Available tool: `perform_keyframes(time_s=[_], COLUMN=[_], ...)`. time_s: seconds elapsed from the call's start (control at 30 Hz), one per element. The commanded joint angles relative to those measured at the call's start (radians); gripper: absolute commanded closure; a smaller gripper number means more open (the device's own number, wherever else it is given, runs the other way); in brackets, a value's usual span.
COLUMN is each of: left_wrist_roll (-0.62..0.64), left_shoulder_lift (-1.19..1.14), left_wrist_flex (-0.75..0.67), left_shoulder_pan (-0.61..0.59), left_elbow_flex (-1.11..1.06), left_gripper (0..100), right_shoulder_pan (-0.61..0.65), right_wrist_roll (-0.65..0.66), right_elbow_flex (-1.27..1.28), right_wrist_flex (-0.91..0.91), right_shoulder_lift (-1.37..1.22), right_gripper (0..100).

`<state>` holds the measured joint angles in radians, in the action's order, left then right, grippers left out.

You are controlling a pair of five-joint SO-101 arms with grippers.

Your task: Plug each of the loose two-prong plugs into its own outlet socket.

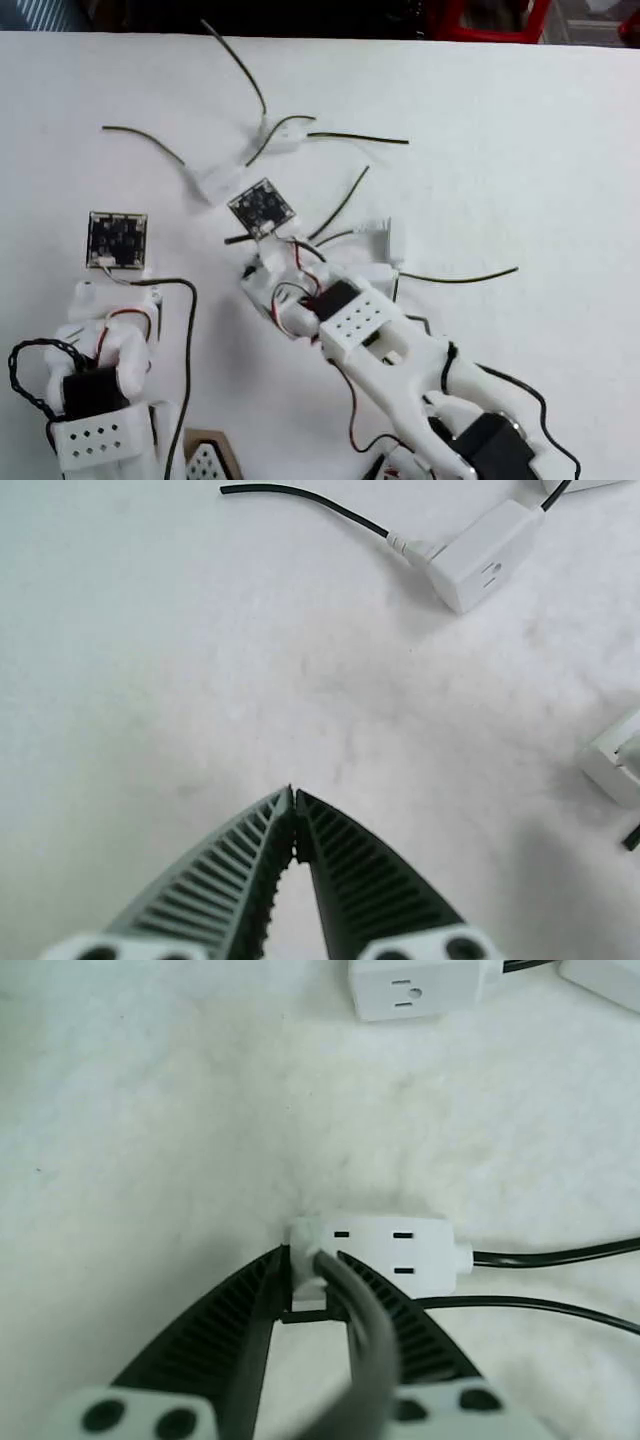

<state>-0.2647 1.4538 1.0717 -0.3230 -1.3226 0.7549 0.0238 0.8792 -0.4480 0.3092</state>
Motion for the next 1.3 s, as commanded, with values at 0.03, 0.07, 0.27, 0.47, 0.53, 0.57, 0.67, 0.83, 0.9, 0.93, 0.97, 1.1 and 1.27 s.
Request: perform_keyframes(time_s=[0.03,0.07,0.27,0.47,0.53,0.57,0.67,0.83,0.9,0.93,0.97,1.1,1.27], left_wrist_roll=[0.005,0.005,0.005,0.005,0.005,0.005,0.003,0.003,0.003,0.003,0.003,0.003,0.003], left_shoulder_lift=[0.013,0.013,0.013,0.013,0.013,0.013,0.013,0.013,0.013,0.013,0.013,0.013,0.013], left_wrist_flex=[-0.02,-0.02,-0.017,-0.017,-0.017,-0.017,-0.017,-0.017,-0.018,-0.018,-0.018,-0.023,-0.023], left_shoulder_pan=[-0.008,-0.008,-0.008,-0.008,-0.008,-0.008,-0.008,-0.008,-0.008,-0.008,-0.008,-0.008,-0.008], left_elbow_flex=[0.002,0.002,0.002,0.002,0.002,0.002,0.002,0.0,0.0,0.0,0.0,-0.008,-0.009], left_gripper=[97,97,97,97,97,97,97,97,97,97,97,97,97], right_shoulder_pan=[-0.031,-0.035,-0.035,-0.036,-0.036,-0.036,-0.05,-0.074,-0.058,-0.047,-0.035,-0.004,-0.008], right_wrist_roll=[0.002,0.002,0.003,0.009,0.009,0.009,0.009,0.011,0.011,0.011,0.011,0.014,0.143], right_elbow_flex=[-0.08,-0.083,-0.083,-0.091,-0.107,-0.112,-0.114,-0.112,-0.109,-0.107,-0.106,-0.11,-0.12], right_wrist_flex=[0.018,0.018,0.01,-0.044,-0.081,-0.087,-0.084,-0.09,-0.091,-0.091,-0.091,-0.088,-0.091], right_shoulder_lift=[-0.047,-0.059,-0.074,-0.074,-0.076,-0.077,-0.085,-0.085,-0.087,-0.087,-0.091,-0.177,-0.271], right_gripper=[98.2,98.2,98.2,98.2,98.2,98.2,98.2,98.2,98.2,98.2,98.2,98.2,98.2])
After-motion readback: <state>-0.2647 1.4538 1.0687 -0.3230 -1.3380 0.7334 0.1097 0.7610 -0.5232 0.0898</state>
